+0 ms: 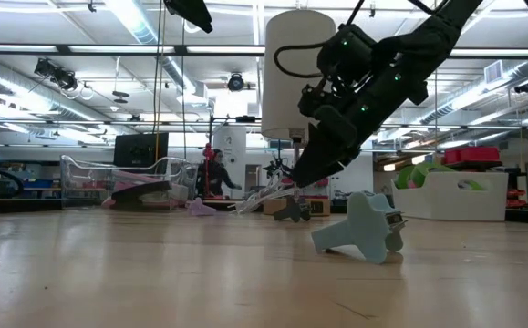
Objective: Pick and place Stapler, Stapler remover, tape
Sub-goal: Put the dark gray staple remover into the bottom transparent bin
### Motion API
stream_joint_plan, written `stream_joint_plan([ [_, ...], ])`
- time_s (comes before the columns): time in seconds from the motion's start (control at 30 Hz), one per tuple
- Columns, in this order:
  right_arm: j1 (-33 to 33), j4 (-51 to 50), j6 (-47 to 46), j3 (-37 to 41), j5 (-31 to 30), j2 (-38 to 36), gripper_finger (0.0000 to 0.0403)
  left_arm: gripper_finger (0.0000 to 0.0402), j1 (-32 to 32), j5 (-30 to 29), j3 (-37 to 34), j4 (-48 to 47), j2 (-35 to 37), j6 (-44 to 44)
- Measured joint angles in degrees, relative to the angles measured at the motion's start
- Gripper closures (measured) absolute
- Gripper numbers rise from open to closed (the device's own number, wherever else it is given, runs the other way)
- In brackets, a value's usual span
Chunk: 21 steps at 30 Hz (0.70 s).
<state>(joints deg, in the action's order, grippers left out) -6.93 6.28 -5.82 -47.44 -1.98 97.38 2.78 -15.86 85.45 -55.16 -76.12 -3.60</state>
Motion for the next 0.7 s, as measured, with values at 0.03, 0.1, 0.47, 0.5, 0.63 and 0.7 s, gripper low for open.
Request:
stream_joint_plan([
  [0.03, -0.1, 0.1, -0.5, 0.0, 0.0, 0.1, 0.0032, 0.0225, 0.0, 0.0, 0.0, 0.0, 0.0, 0.0],
  [0.1, -0.5, 0.2, -1.1, 0.0, -0.1, 0.1, 0.0032, 0.0225, 0.0, 0.0, 0.0, 0.0, 0.0, 0.0],
  [0.47, -2.0, 1.6, -2.6, 0.0, -0.1, -0.4, 0.0032, 0.0225, 0.0, -1.4, 0.0, 0.0, 0.0, 0.1],
  [0.5, -1.8, 2.1, -2.1, 0.0, -0.1, -0.4, 0.0032, 0.0225, 0.0, -1.5, 0.0, 0.0, 0.0, 0.1],
  [0.63, -1.5, 3.9, -0.6, 0.0, 0.0, -0.4, 0.0032, 0.0225, 0.0, -2.1, 0.0, 0.0, 0.0, 0.0],
  [0.7, -1.5, 5.0, -0.6, 0.0, 0.0, -0.4, 0.0032, 0.0225, 0.0, -2.1, 0.0, 0.0, 0.0, 0.0],
])
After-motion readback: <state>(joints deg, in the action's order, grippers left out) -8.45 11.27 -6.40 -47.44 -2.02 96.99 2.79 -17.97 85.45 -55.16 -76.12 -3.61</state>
